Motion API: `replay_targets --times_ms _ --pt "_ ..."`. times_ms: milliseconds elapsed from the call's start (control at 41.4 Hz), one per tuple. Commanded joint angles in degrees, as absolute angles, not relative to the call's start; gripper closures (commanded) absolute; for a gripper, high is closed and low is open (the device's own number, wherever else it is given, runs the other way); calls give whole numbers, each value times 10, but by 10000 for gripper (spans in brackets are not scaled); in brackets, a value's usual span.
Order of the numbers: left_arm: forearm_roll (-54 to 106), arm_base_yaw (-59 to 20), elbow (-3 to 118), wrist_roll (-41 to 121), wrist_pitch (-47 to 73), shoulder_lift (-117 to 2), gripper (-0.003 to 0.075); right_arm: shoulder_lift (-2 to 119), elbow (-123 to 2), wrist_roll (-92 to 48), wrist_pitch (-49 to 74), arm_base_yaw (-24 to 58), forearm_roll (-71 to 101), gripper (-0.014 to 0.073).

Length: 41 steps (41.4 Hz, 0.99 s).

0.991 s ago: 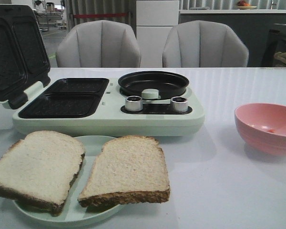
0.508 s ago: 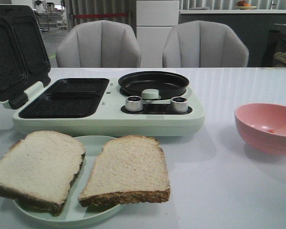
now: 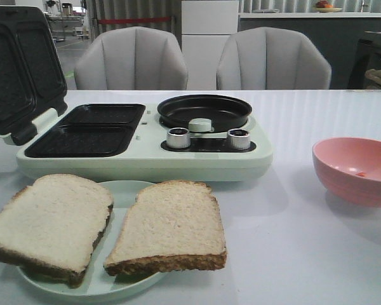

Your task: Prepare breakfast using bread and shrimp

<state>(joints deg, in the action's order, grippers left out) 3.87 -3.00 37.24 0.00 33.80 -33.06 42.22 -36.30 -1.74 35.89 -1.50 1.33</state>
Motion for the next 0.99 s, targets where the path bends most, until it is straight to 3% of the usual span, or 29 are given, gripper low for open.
replay_targets --times_ms 0,97,169,242,363,435,483,628,967 --pt "34 -34 390 -4 313 -355 619 447 -379 -23 330 -16 9 558" --pt "26 -34 390 -4 329 -375 615 468 -379 -23 331 -16 10 547" --pt "20 -34 390 -4 333 -387 589 478 -379 -23 331 -16 10 475" --pt "19 -34 390 -4 331 -395 518 484 -379 -23 331 -16 10 341" --pt "8 -34 390 -4 329 -402 304 486 -379 -23 327 -16 10 151" --pt "-6 -34 390 0 332 -405 193 486 -379 -23 322 -16 10 102" --pt "-6 -34 390 12 336 -408 162 486 -379 -23 321 -16 9 97" --pt "0 -76 390 49 334 -409 155 486 -379 -23 333 -16 10 98" --pt "-82 -347 320 82 329 -409 155 486 -379 -23 336 -16 10 98"
